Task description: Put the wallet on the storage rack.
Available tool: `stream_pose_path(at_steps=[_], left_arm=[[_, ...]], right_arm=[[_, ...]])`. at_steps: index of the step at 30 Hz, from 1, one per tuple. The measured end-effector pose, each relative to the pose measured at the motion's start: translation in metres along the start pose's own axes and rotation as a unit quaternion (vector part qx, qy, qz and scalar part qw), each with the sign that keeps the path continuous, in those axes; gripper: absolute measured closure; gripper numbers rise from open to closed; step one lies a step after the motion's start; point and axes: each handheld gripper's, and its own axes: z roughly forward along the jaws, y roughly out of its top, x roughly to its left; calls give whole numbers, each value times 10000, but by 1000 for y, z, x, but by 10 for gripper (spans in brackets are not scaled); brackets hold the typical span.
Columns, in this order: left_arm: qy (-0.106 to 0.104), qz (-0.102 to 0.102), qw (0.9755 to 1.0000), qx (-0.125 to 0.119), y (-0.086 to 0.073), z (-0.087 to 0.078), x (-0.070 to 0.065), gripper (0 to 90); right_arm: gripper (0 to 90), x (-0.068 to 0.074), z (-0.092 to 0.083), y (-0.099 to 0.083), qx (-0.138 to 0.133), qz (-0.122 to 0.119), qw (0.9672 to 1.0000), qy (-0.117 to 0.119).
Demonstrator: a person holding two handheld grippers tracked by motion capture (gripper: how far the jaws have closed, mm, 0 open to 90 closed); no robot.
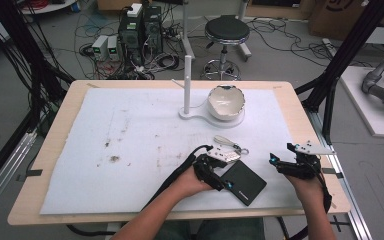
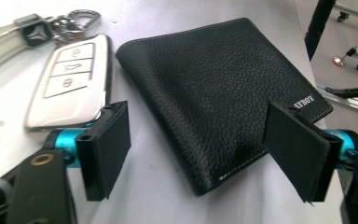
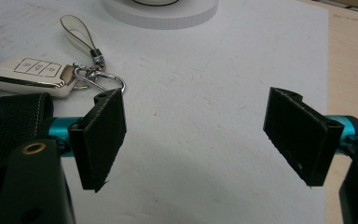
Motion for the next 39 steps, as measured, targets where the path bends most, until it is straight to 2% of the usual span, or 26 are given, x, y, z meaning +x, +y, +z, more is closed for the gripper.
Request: stream_pose_path(at_steps=[11, 12, 16, 18, 19, 20, 21, 22, 23, 25, 29, 34, 36, 37, 38, 39], left_arm=[[-98, -21, 9999, 110, 1, 5, -1, 294], [-117, -18, 9999, 121, 1, 5, -1, 346], [-164, -92, 9997, 146, 0, 3, -2, 409], [-169, -144, 9996, 152, 1, 2, -2, 515], [-118, -247, 9995, 130, 0, 1, -2, 515], [-88, -257, 9996, 94, 0, 0, -2, 604], [-62, -217, 9997, 67, 0, 0, -2, 604], [-28, -185, 9998, 10, 0, -1, -2, 682], [16, -126, 9999, -2, 0, -2, -3, 682], [72, -73, 9999, -45, 1, -3, -4, 758], [83, -24, 9999, -88, 3, -6, -5, 791], [-22, -41, 9996, -269, 9, -18, -6, 801], [44, 30, 9994, -355, 16, -31, -6, 805], [44, 30, 9994, -355, 16, -31, -6, 807], [140, 51, 9989, -451, 20, -41, -4, 808], [140, 51, 9989, -451, 20, -41, -4, 810]], right_arm=[[213, -1, 1, -1, 33, 0, 10000, -19], [213, 0, 0, 0, 29, -11, 10000, -19], [213, 0, 1, 0, 26, -26, 10000, -23], [213, 1, 1, 0, 37, -33, 10000, -26], [213, 1, 1, 0, 39, -35, 10000, -28], [213, 1, 1, 0, 39, -52, 10000, -28], [213, 1, 1, 0, 39, -52, 10000, -28], [213, 2, 1, 0, 55, -60, 10000, -31], [213, 2, 1, 0, 55, -60, 10000, -31], [213, 2, 1, 0, 66, -99, 9999, -51], [213, 2, 2, 0, 65, -84, 9999, -45], [213, 1, 2, 0, 74, -77, 9999, -41], [213, 1, 2, 0, 69, -78, 9999, -40], [213, 1, 2, 0, 69, -78, 9999, -40], [213, 2, 2, 0, 65, -83, 9999, -50], [213, 2, 2, 0, 67, -84, 9999, -44]])
